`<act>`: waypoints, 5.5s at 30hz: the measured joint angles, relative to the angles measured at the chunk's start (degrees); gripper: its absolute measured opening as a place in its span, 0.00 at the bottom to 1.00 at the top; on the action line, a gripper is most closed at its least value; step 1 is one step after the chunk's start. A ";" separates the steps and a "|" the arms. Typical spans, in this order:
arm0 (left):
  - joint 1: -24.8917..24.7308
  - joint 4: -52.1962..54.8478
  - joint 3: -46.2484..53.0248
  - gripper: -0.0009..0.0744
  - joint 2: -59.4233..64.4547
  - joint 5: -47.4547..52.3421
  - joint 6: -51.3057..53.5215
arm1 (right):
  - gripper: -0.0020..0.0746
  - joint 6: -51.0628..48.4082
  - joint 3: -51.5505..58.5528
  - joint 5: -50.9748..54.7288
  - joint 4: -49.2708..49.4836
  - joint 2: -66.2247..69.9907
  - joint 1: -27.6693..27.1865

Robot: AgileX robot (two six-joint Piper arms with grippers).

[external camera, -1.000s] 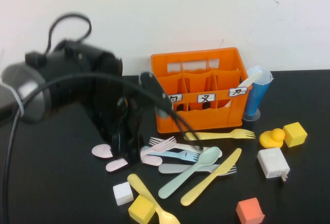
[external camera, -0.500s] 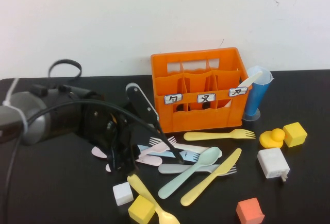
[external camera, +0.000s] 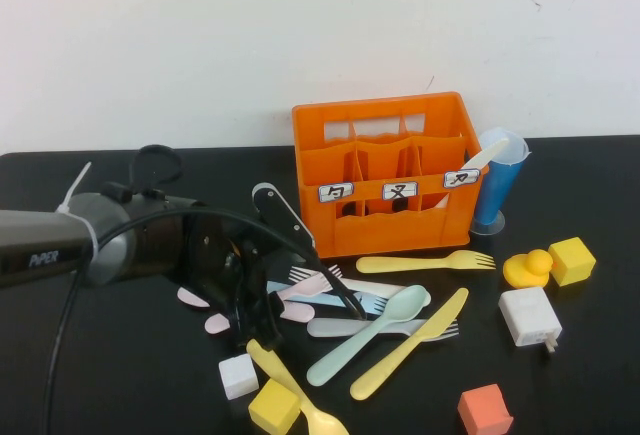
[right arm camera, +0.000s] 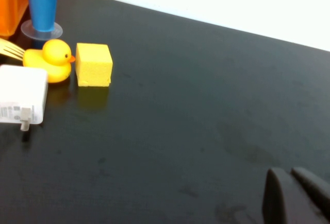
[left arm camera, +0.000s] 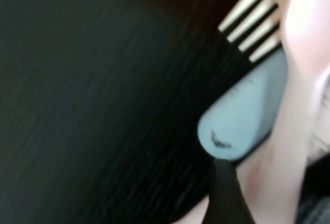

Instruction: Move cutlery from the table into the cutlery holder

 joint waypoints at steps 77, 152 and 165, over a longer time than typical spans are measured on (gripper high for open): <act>-7.90 20.49 -6.50 0.20 7.05 -71.91 -58.58 | 0.02 0.00 0.00 0.00 0.00 0.00 0.00; -14.15 40.07 7.01 0.01 -19.47 -53.39 -61.26 | 0.02 0.00 0.00 0.00 0.00 0.00 0.00; -14.15 40.19 21.16 0.01 -30.30 -50.31 -62.76 | 0.02 0.00 0.00 0.00 0.00 0.00 0.00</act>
